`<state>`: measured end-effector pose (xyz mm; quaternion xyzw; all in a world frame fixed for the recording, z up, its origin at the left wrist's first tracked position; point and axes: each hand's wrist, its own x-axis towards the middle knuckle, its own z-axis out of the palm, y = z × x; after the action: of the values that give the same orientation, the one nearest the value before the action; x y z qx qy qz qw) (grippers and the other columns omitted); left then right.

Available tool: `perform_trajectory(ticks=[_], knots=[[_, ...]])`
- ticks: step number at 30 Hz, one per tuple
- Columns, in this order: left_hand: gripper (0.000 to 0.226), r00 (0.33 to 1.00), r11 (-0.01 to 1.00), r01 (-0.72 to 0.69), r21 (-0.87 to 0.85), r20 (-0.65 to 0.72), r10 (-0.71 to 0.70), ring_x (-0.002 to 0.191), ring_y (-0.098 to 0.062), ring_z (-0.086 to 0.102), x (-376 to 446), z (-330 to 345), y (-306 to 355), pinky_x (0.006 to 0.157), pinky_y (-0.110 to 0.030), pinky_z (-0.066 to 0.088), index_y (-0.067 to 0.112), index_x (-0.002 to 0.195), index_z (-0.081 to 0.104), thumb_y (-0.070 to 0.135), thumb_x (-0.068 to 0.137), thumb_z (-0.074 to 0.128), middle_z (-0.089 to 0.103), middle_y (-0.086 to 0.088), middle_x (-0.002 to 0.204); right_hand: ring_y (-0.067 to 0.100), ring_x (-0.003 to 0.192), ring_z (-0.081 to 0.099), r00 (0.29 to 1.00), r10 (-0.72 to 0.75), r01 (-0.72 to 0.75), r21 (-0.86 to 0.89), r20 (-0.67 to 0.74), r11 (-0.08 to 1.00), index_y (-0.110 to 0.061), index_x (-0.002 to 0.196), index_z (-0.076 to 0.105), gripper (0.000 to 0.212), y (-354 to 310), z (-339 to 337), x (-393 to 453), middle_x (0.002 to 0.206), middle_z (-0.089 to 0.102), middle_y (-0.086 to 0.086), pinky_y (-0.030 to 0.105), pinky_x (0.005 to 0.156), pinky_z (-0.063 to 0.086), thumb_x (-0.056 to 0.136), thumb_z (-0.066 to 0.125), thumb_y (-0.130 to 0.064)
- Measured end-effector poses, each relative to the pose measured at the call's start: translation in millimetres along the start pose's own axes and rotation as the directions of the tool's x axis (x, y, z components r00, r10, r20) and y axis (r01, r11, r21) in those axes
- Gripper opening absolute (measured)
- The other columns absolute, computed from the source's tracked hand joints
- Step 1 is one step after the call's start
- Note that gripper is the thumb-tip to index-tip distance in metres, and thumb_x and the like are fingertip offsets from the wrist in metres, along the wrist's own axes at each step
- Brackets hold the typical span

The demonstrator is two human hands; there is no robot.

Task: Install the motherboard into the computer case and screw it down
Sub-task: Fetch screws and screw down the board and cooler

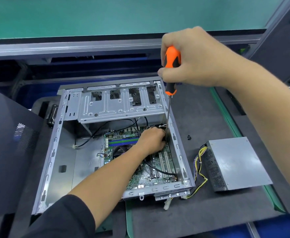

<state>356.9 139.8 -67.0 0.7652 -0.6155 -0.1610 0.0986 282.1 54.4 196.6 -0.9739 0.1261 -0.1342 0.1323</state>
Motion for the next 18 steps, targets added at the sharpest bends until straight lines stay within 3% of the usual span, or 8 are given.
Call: perform_trajectory(ticks=[2,5,7,9,11,13,15,18], knots=[[0.021,0.998,0.985,-0.025,-0.17,0.055,0.034,0.078,-0.021,0.063,-5.1,-9.3,-1.8,0.068,-0.033,0.052,0.012,0.096,0.07,0.029,0.084,0.064,0.069,-0.004,0.085,0.008,0.054,0.055,0.999,-0.002,0.003,0.023,-0.036,1.0,-0.015,0.083,0.06,0.018,1.9,-7.8,1.3,0.062,0.059,-0.008,0.02,0.048,0.042,0.074,0.067,-0.029],[0.016,0.987,0.928,-0.044,-0.371,0.125,0.097,0.056,-0.002,0.056,-19.7,-33.7,-4.5,0.055,-0.025,0.045,0.025,0.074,0.067,0.034,0.088,0.066,0.065,0.008,0.069,0.01,0.047,0.057,0.987,0.012,0.017,0.177,-0.158,0.984,-0.009,0.09,0.057,0.031,8.1,-25.6,2.3,0.064,0.059,-0.002,0.02,0.044,0.045,0.075,0.07,-0.033],[0.02,0.993,0.898,-0.05,-0.438,0.076,0.092,0.049,-0.011,0.049,-26.2,-56.1,-4.3,0.052,-0.027,0.04,0.023,0.075,0.068,0.033,0.09,0.063,0.062,0.004,0.061,0.008,0.045,0.052,0.955,0.038,0.063,0.323,-0.296,0.944,-0.001,0.086,0.055,0.036,13.0,-37.4,3.8,0.066,0.057,0.012,0.019,0.047,0.045,0.082,0.067,-0.035],[0.023,0.995,0.867,-0.097,-0.488,-0.037,0.091,0.048,-0.013,0.047,-26.3,-78.7,1.9,0.05,-0.025,0.038,0.023,0.073,0.067,0.03,0.093,0.06,0.061,-0.001,0.059,0.009,0.044,0.047,0.927,0.073,0.101,0.434,-0.367,0.895,-0.012,0.078,0.052,0.03,17.5,-45.1,6.3,0.063,0.054,0.008,0.018,0.048,0.042,0.09,0.059,-0.037],[0.028,0.986,0.858,-0.166,-0.486,-0.111,0.128,0.048,-0.006,0.049,-20.1,-97.9,19.8,0.05,-0.017,0.037,0.029,0.066,0.062,0.029,0.093,0.058,0.063,0.0,0.061,0.013,0.041,0.046,0.932,0.103,0.087,0.49,-0.348,0.867,-0.023,0.078,0.048,0.023,25.1,-49.6,9.5,0.065,0.058,-0.003,0.017,0.044,0.038,0.096,0.051,-0.037],[0.025,0.975,0.851,-0.221,-0.477,-0.107,0.194,0.05,-0.002,0.051,-8.7,-110.1,46.0,0.051,-0.014,0.037,0.033,0.066,0.061,0.031,0.091,0.058,0.064,0.005,0.064,0.016,0.039,0.046,0.921,0.127,0.072,0.481,-0.368,0.874,-0.019,0.081,0.044,0.024,37.1,-51.9,11.7,0.063,0.056,0.004,0.018,0.042,0.035,0.1,0.042,-0.034],[0.017,0.972,0.851,-0.23,-0.471,-0.066,0.226,0.054,0.0,0.052,10.1,-116.0,68.0,0.053,-0.015,0.041,0.028,0.071,0.065,0.033,0.087,0.065,0.063,0.01,0.064,0.013,0.04,0.047,0.877,0.143,0.093,0.454,-0.459,0.886,-0.017,0.077,0.038,0.026,51.5,-55.7,10.5,0.057,0.043,0.013,0.017,0.044,0.034,0.101,0.038,-0.029],[0.015,0.973,0.949,-0.194,-0.249,0.075,0.219,0.072,-0.007,0.058,46.6,-110.6,86.4,0.064,-0.022,0.045,0.019,0.079,0.066,0.033,0.08,0.074,0.063,0.008,0.075,0.01,0.045,0.051,0.818,0.19,0.069,0.421,-0.543,0.904,-0.02,0.078,0.037,0.023,79.9,-57.8,3.7,0.056,0.036,-0.001,0.014,0.049,0.034,0.1,0.036,-0.025]])
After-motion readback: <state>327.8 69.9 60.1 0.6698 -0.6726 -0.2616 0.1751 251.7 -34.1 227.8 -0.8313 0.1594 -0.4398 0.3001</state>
